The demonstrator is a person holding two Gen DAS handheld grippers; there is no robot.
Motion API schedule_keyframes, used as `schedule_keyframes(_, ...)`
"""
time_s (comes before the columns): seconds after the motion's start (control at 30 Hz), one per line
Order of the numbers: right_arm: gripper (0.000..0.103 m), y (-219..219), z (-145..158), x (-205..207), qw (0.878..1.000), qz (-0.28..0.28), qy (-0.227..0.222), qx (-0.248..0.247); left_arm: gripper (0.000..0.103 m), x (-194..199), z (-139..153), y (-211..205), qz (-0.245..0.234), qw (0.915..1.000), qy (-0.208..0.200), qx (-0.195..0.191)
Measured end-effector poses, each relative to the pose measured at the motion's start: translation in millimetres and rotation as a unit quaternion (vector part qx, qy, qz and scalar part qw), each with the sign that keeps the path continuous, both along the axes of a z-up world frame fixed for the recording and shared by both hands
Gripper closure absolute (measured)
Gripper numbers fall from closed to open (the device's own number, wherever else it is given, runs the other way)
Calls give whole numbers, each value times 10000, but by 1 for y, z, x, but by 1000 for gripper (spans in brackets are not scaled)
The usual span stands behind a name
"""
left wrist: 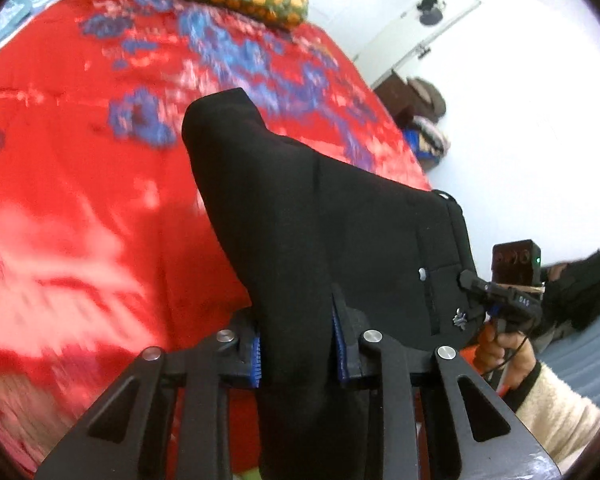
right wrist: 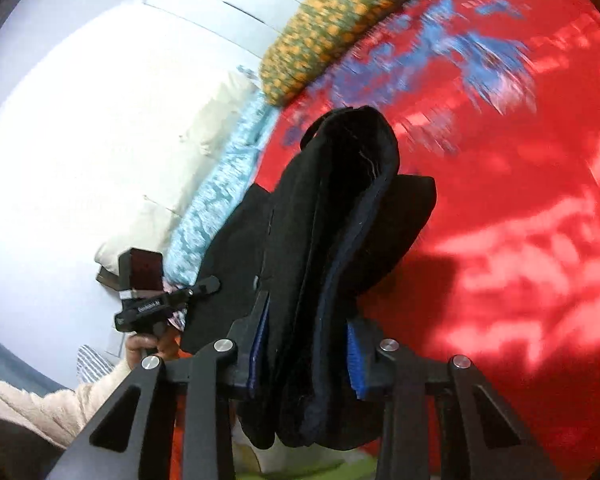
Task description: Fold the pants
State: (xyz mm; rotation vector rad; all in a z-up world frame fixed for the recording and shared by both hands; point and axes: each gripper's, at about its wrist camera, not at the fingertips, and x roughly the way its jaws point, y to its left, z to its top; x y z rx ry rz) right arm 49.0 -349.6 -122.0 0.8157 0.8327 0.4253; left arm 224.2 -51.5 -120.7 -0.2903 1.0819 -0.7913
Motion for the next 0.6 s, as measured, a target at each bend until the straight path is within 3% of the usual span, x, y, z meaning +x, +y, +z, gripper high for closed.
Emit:
schedule_keyframes(0.13, 70, -8, 23, 75, 9994, 42, -258, -209, 77, 54, 17, -6, 273, 9992, -298, 70)
schedule_keyframes(0.3, 70, -20, 18, 153, 9987, -15, -230, -449, 76, 119, 10, -26, 585, 9951, -620, 509)
schedule_keyframes(0.37, 68, -25, 2, 180, 9980, -78, -5, -621, 62, 133, -9, -35, 686, 9911, -604, 968)
schedule_keyframes(0.43, 56, -29, -20, 191, 9950, -204, 488, -847, 58, 139, -36, -38, 936, 9791, -501, 1737)
schedule_keyframes(0.47, 44, -31, -32, 190, 9898, -363, 825, -1106, 58, 135, -44, -37, 1045, 9719, -547, 2036)
schedule_keyframes(0.5, 40, -33, -38, 186, 9862, -455, 992, -1241, 56, 125, -50, -32, 1128, 9660, -654, 2231)
schedule_keyframes(0.53, 35, -37, -42, 175, 9841, -569, 1060, -1308, 45, 114, -51, -26, 1155, 9630, -786, 2305)
schedule_keyframes(0.57, 17, -41, -42, 162, 9833, -676, 1026, -1343, 31, 99, -47, -21, 1202, 9574, -983, 2435)
schedule_keyframes(0.6, 0, -44, -40, 151, 9814, -770, 1001, -1443, 27, 86, -42, -18, 1256, 9512, -1185, 2558)
